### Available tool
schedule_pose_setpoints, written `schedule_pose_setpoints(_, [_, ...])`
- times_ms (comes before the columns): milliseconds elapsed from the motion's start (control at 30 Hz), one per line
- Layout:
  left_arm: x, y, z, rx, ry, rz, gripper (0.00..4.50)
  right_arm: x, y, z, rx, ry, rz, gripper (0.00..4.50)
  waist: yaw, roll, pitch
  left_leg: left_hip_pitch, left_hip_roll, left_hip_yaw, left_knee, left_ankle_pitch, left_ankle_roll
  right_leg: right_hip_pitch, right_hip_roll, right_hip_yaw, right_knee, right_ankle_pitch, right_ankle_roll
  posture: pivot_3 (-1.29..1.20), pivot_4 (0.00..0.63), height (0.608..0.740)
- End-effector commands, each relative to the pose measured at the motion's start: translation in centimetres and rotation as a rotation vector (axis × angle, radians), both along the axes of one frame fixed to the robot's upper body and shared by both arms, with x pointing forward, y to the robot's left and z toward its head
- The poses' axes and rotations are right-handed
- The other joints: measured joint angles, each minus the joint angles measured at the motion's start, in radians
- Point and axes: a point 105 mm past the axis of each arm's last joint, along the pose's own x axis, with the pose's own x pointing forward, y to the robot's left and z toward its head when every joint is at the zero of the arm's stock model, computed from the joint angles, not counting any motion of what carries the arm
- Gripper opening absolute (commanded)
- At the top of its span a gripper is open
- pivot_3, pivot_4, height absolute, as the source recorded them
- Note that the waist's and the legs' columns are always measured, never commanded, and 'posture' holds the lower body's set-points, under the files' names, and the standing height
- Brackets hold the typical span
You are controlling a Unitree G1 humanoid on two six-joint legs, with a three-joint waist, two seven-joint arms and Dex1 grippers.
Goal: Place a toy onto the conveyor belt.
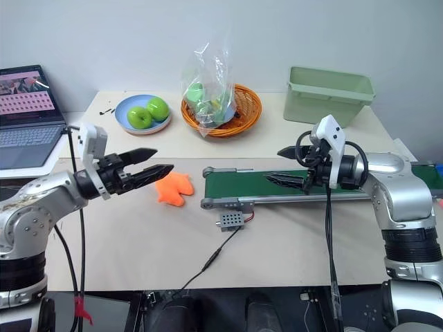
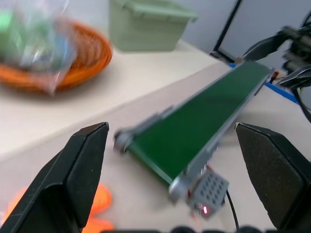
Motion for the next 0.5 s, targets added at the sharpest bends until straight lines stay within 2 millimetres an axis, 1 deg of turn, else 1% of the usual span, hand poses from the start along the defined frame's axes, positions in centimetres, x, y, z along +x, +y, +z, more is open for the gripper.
schedule_pose_setpoints(33, [-0.3, 4.5, -2.3, -0.223, 0.223, 0.198, 4.45, -0.1, 0.1, 1.5, -0.008, -0.073, 0.016, 4.5, 0.001, 0.0, 0.0, 0.001, 0.0, 0.0, 0.0, 0.0, 0.0, 0.0, 0.0, 0.0, 0.0, 0.0, 0.0, 0.0, 0.15, 0.74])
schedule_pose_setpoints(100, [-0.4, 5.9, -4.6, -0.326, 0.359, 0.292, 4.45, 0.1, 0.2, 1.5, -0.01, -0.077, 0.016, 4.5, 0.004, 0.0, 0.0, 0.001, 0.0, 0.0, 0.0, 0.0, 0.0, 0.001, 0.0, 0.0, 0.0, 0.0, 0.0, 0.0, 0.15, 0.74])
schedule_pose_setpoints(133, [-0.1, 6.7, -5.4, -0.402, 0.394, 0.347, 4.45, 0.1, 0.2, 1.5, -0.012, -0.08, 0.015, 4.5, 0.004, 0.0, 0.0, 0.002, -0.001, 0.0, 0.0, 0.0, 0.0, 0.002, -0.001, 0.0, 0.0, 0.0, 0.0, 0.0, 0.15, 0.74])
schedule_pose_setpoints(233, [0.6, 7.8, -6.9, -0.584, 0.446, 0.446, 4.45, 0.2, 0.2, 1.5, -0.017, -0.083, 0.016, 4.5, 0.014, -0.002, 0.001, 0.002, -0.001, 0.0, 0.0, 0.0, 0.0, 0.002, -0.002, 0.0, 0.0, 0.0, 0.0, 0.0, 0.15, 0.74])
schedule_pose_setpoints(300, [0.9, 7.5, -7.7, -0.67, 0.476, 0.462, 4.45, 0.2, 0.2, 1.6, -0.021, -0.085, 0.017, 4.5, 0.016, -0.002, 0.001, 0.001, -0.001, -0.001, 0.0, 0.0, 0.0, 0.002, -0.002, -0.001, 0.0, 0.0, 0.0, 0.0, 0.15, 0.74])
schedule_pose_setpoints(333, [0.9, 7.1, -8.1, -0.693, 0.499, 0.454, 4.45, 0.2, 0.1, 1.7, -0.023, -0.086, 0.016, 4.5, 0.016, -0.003, 0.001, 0.001, -0.001, -0.001, 0.0, 0.0, 0.0, 0.002, -0.002, -0.001, 0.0, 0.0, 0.0, 0.0, 0.15, 0.74])
schedule_pose_setpoints(433, [0.8, 5.5, -9.7, -0.706, 0.582, 0.413, 4.45, 0.2, 0.0, 1.8, -0.029, -0.09, 0.01, 4.5, 0.013, -0.003, 0.001, 0.001, -0.002, -0.001, 0.0, 0.0, -0.001, 0.002, -0.002, -0.001, 0.0, 0.0, 0.0, 0.0, 0.15, 0.74])
schedule_pose_setpoints(500, [0.8, 4.7, -10.5, -0.727, 0.624, 0.389, 4.45, 0.1, -0.1, 1.9, -0.031, -0.092, 0.006, 4.5, 0.013, -0.003, 0.001, 0.001, -0.002, 0.0, 0.0, 0.0, -0.001, 0.001, -0.002, -0.001, 0.0, 0.0, 0.0, 0.0, 0.15, 0.74])
